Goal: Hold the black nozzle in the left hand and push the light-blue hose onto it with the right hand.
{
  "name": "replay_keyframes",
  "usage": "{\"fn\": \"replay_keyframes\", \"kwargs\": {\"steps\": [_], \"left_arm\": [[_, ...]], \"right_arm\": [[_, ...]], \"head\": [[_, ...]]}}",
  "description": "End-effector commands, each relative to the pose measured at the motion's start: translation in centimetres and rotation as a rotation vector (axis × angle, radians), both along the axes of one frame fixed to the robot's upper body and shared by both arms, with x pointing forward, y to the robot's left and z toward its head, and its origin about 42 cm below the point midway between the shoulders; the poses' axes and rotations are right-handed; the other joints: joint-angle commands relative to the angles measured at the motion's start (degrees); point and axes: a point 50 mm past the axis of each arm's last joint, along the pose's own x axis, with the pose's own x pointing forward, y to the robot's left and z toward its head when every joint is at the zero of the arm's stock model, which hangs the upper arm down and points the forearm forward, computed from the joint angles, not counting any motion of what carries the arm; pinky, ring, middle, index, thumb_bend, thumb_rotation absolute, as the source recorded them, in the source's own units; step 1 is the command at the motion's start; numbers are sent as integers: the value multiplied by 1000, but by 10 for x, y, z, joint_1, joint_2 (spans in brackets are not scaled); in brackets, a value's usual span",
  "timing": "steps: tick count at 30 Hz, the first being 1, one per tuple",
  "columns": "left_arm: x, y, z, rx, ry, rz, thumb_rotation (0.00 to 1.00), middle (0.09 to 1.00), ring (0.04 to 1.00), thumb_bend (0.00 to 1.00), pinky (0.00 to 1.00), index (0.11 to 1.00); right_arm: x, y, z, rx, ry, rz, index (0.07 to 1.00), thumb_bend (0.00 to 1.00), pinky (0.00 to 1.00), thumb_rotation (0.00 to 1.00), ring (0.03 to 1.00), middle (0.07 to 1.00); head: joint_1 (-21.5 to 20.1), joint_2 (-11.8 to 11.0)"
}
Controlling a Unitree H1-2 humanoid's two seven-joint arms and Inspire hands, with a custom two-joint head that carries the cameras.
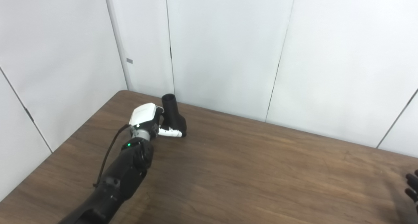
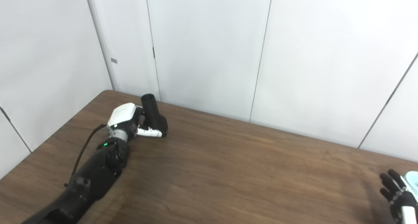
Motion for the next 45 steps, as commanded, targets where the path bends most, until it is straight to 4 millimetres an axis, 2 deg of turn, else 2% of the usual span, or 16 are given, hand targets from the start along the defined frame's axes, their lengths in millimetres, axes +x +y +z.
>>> {"fn": "replay_keyframes", "kwargs": {"steps": [1, 5, 11, 13, 15, 18, 23, 28, 35, 45], "left_arm": [[3, 1, 15, -4, -35, -23, 56, 799, 882, 524, 822, 485], [0, -3, 25, 31, -54, -55, 56, 810, 905, 524, 911, 485], [-1, -19, 46, 26, -98, -108, 56, 802, 897, 524, 847, 484], [-1, -27, 53, 19, -107, -127, 56, 802, 901, 524, 864, 484], [-2, -35, 58, 17, -126, -155, 55, 794, 900, 524, 924, 484], [-4, -44, 62, 18, -143, -189, 53, 783, 890, 524, 900, 483], [-8, -65, 71, 2, -156, -262, 52, 783, 892, 523, 996, 482], [-18, -94, 82, -8, -184, -346, 52, 777, 877, 523, 976, 483], [-36, -136, 91, -58, -256, -469, 50, 761, 871, 523, 1000, 481], [-46, -175, 92, -90, -246, -588, 52, 746, 858, 524, 1000, 480]], "right_arm": [[-47, 31, -68, 117, 209, -2, 877, 662, 897, 901, 921, 869], [-48, 34, -66, 101, 202, -9, 878, 664, 877, 904, 909, 865], [-47, 44, -58, 100, 197, -22, 874, 617, 859, 923, 895, 844], [-46, 49, -54, 112, 198, -19, 879, 604, 872, 917, 900, 847], [-46, 53, -50, 105, 195, -16, 893, 594, 886, 936, 910, 859], [-46, 57, -48, 90, 182, -21, 898, 575, 887, 945, 909, 859], [-45, 62, -46, 65, 179, -25, 899, 585, 879, 969, 899, 854], [-46, 68, -39, 87, 174, -27, 896, 588, 878, 954, 900, 854], [-48, 78, -30, 85, 181, -35, 896, 562, 873, 956, 902, 856], [-46, 92, -21, 67, 165, -65, 906, 599, 860, 975, 887, 856]], "head": [[-3, 5], [-7, 12], [-25, 31], [-34, 38], [-36, 43], [-39, 47], [-47, 56], [-62, 70], [-99, 88], [-158, 109]]}}
